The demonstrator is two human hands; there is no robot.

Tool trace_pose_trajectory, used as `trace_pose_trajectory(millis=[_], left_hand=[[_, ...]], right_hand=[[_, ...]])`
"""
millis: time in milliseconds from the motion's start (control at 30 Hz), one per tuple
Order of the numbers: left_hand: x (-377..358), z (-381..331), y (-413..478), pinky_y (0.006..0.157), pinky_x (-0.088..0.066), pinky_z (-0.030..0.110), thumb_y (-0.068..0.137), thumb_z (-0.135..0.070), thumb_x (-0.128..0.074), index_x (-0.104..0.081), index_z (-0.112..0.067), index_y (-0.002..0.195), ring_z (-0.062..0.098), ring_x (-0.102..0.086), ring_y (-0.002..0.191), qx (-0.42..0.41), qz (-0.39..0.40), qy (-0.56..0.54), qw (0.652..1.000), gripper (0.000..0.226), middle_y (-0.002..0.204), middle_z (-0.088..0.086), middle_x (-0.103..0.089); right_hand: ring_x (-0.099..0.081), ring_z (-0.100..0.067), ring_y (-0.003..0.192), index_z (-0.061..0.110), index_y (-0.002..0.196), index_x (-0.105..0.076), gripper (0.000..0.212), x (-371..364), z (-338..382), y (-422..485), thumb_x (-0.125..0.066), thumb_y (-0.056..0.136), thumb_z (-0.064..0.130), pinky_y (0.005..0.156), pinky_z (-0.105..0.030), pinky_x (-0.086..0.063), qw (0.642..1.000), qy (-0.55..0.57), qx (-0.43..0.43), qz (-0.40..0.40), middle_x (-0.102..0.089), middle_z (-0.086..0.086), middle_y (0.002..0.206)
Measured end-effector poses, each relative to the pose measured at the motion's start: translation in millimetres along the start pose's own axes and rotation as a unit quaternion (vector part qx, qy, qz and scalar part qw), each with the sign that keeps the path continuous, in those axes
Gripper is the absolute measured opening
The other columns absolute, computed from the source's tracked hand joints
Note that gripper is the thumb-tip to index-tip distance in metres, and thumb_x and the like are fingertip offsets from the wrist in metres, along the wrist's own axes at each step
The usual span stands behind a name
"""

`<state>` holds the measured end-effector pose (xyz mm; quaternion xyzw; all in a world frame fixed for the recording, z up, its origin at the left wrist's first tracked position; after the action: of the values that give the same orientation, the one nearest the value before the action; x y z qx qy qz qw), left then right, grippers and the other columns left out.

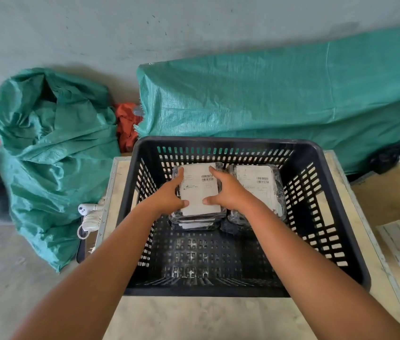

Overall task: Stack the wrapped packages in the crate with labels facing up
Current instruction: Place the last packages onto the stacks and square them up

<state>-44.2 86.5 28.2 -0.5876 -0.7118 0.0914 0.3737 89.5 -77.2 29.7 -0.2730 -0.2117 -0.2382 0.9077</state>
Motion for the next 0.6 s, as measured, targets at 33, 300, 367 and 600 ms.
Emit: trace_pose_trajectory(millis=[33, 300, 367, 600], left_hand=[[-0.8, -0.6, 1.3, 0.063, -0.051, 0.016, 0.09, -0.002, -0.07, 0.005, -0.039, 0.159, 0.005, -0.057, 0.096, 0.007, 0.001, 0.001, 1.0, 0.108, 0.159, 0.004, -0.035], [2.3, -1.2, 1.6, 0.113, -0.032, 0.038, 0.095, -0.011, -0.065, 0.018, -0.049, 0.153, 0.03, -0.003, 0.154, 0.028, 0.026, 0.099, 0.994, 0.108, 0.165, 0.009, 0.024], [3.5, -1.3, 3.1, 0.108, -0.037, 0.035, 0.095, -0.013, -0.066, 0.018, -0.047, 0.153, 0.033, -0.012, 0.152, 0.022, 0.026, 0.119, 0.992, 0.108, 0.163, 0.008, 0.03], [4.9, -1.5, 5.4, 0.112, -0.036, 0.035, 0.094, -0.016, -0.068, 0.015, -0.038, 0.156, 0.034, -0.023, 0.15, -0.007, 0.012, 0.149, 0.989, 0.107, 0.163, 0.003, 0.03]], right_hand=[[-0.029, -0.028, 0.152, 0.021, 0.164, -0.019, 0.116, -1.7, -2.0, 0.3, -0.092, 0.074, 0.025, 0.12, -0.043, -0.027, 1.0, -0.006, -0.001, -0.002, -0.028, -0.008, 0.167], [-0.006, -0.031, 0.158, 0.026, 0.164, -0.016, 0.109, -8.2, -9.6, -3.8, -0.086, 0.082, 0.036, 0.123, -0.047, -0.015, 0.999, -0.052, -0.005, -0.016, -0.002, -0.013, 0.172], [-0.012, -0.03, 0.157, 0.024, 0.164, -0.016, 0.108, -7.5, -9.0, -4.2, -0.085, 0.083, 0.035, 0.121, -0.044, -0.019, 0.998, -0.054, -0.003, -0.014, -0.008, -0.012, 0.172], [-0.017, -0.031, 0.156, 0.023, 0.164, -0.017, 0.107, -4.8, -3.6, -7.0, -0.085, 0.083, 0.034, 0.121, -0.043, -0.022, 0.998, -0.06, -0.021, -0.009, -0.01, -0.012, 0.172]])
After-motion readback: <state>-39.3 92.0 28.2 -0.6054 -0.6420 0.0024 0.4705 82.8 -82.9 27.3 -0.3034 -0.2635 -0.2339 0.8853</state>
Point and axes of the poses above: each hand's wrist, its own y-axis towards the middle knuckle, its own x-axis out of the back of the hand, z = x × y, the point moved 1 cm from there along y, towards the middle knuckle
